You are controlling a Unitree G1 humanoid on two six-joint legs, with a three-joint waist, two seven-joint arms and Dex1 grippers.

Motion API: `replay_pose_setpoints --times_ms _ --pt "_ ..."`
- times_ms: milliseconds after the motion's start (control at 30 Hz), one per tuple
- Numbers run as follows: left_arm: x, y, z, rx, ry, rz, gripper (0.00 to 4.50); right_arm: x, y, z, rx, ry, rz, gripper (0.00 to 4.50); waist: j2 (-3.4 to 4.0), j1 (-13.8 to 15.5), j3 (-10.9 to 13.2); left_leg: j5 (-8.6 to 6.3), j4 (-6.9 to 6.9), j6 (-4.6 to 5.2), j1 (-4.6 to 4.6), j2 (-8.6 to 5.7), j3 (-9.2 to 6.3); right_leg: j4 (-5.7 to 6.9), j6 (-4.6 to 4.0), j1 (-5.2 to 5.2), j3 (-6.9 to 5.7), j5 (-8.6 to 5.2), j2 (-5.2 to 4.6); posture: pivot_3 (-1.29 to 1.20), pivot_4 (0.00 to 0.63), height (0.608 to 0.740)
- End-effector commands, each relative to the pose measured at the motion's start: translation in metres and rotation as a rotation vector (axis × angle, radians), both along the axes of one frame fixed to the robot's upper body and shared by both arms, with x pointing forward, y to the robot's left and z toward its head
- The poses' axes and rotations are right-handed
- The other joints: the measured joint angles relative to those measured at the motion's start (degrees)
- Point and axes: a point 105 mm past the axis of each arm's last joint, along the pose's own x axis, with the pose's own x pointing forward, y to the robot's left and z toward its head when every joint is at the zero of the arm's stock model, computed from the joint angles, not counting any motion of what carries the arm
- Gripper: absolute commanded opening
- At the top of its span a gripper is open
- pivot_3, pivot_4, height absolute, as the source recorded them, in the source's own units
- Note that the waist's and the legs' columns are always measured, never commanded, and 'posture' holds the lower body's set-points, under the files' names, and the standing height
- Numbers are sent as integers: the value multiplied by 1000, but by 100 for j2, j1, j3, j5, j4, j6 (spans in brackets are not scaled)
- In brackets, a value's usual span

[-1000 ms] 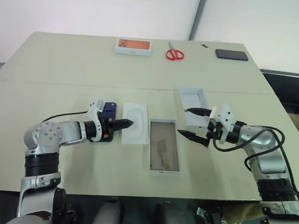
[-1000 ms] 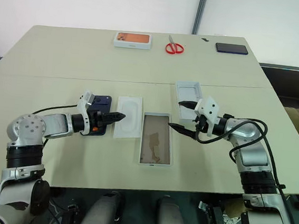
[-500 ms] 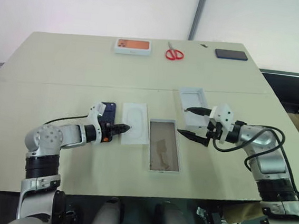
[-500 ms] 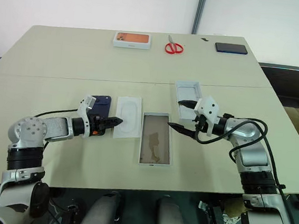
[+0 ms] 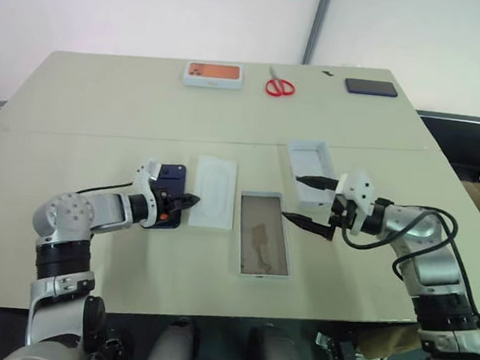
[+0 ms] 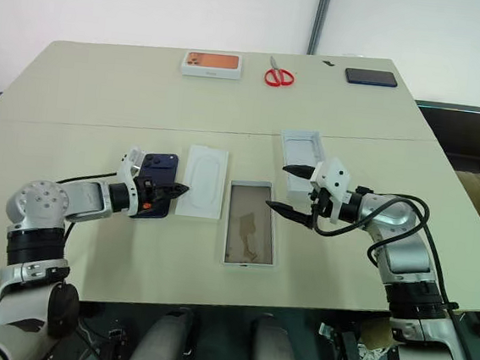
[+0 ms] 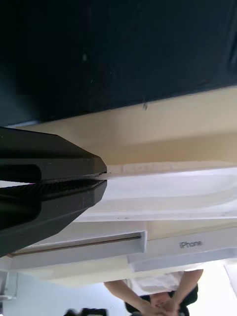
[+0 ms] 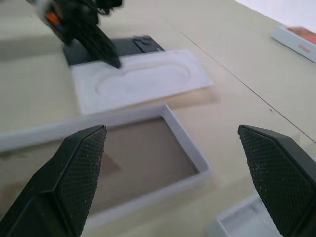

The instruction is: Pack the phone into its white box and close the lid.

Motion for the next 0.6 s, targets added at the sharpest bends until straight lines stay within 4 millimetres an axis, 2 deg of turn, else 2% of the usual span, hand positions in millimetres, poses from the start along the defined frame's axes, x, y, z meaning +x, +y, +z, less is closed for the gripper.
replay_pose_setpoints --times_ms 33,267,367,600 --pt "0 5 9 -23 -29 0 100 -26 17 9 38 50 129 4500 -3 10 2 0 0 0 -2 0 -1 -1 0 0 -1 0 0 0 150 740" --pt "5 3 28 10 -190 2 100 -59 25 -33 -117 156 272 4500 -14 39 9 -1 0 -2 -10 -1 -3 -19 0 1 -5 0 -3 0 150 740" --pt "6 5 34 4 -224 5 100 -71 16 -60 -272 169 341 4500 -18 35 11 -1 -3 -1 -10 -1 -3 -27 1 2 -7 0 -3 0 150 740" --pt "11 6 41 19 -285 40 100 -64 20 -64 -280 149 353 4500 -26 21 16 0 -8 -2 -9 1 -2 -31 1 1 -5 0 -2 0 150 740"
